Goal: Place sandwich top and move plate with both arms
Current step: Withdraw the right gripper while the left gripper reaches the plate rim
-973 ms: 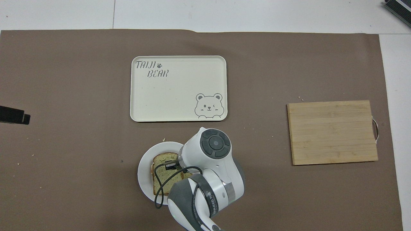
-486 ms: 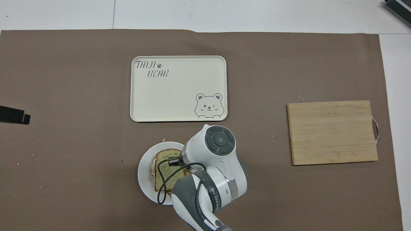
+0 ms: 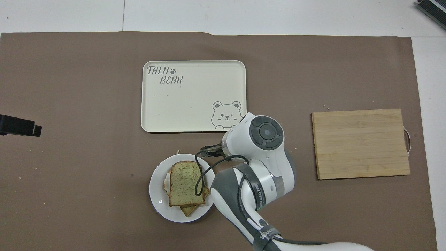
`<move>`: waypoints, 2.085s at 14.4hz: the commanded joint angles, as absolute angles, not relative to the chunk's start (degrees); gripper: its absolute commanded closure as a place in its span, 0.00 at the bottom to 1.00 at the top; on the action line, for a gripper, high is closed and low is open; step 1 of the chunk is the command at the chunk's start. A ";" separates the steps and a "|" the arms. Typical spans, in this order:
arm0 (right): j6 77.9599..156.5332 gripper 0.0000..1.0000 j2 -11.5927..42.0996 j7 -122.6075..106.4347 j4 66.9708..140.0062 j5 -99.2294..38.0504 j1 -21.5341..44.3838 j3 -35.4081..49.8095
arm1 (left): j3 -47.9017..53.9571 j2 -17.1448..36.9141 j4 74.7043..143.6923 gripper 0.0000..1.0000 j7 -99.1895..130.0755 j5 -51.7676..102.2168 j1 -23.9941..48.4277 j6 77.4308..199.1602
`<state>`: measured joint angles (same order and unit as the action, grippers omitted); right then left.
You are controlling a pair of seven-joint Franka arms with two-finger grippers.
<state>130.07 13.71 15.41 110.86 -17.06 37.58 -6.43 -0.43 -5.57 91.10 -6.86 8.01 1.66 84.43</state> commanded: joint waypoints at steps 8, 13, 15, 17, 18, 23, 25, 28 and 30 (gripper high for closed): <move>109.97 0.00 5.19 10.99 105.38 -4.84 23.83 -5.71 | -0.70 -14.76 117.22 0.00 -16.41 20.47 -0.96 96.67; 100.13 0.00 0.27 10.46 105.21 -4.39 16.80 -5.80 | -0.62 -19.16 131.21 0.00 -18.63 23.47 -0.71 105.02; 97.57 0.00 -0.70 10.37 105.21 -4.31 14.16 -5.80 | -0.62 -18.98 134.36 0.00 -18.72 23.73 1.21 106.51; 95.64 0.00 -1.58 8.10 105.03 -2.65 11.70 -5.89 | -0.53 -19.95 140.15 0.00 -18.81 29.75 2.72 113.16; 95.36 0.00 -2.19 6.87 105.03 -1.16 10.73 -5.80 | -0.53 -19.95 142.10 0.00 -19.24 32.32 4.03 115.99; 92.64 0.00 -3.51 2.20 103.54 0.53 5.81 -5.89 | -0.62 -18.37 152.30 0.05 -30.99 47.34 8.00 126.47; 91.67 0.00 -3.87 2.20 102.23 0.70 5.45 -6.15 | -0.53 -18.02 154.15 0.06 -35.23 52.18 8.00 126.56; 89.83 0.00 -3.96 1.76 98.89 1.14 5.10 -6.77 | -0.62 -16.61 155.74 0.09 -39.89 56.76 8.00 126.56; 89.99 0.00 -3.78 1.93 97.82 1.15 5.01 -6.68 | -0.53 -15.56 156.44 0.12 -42.53 58.97 8.00 126.48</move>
<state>91.08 -3.94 3.15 99.61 -0.02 5.56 -6.88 -0.05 -16.41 155.16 -38.99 56.10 7.24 125.18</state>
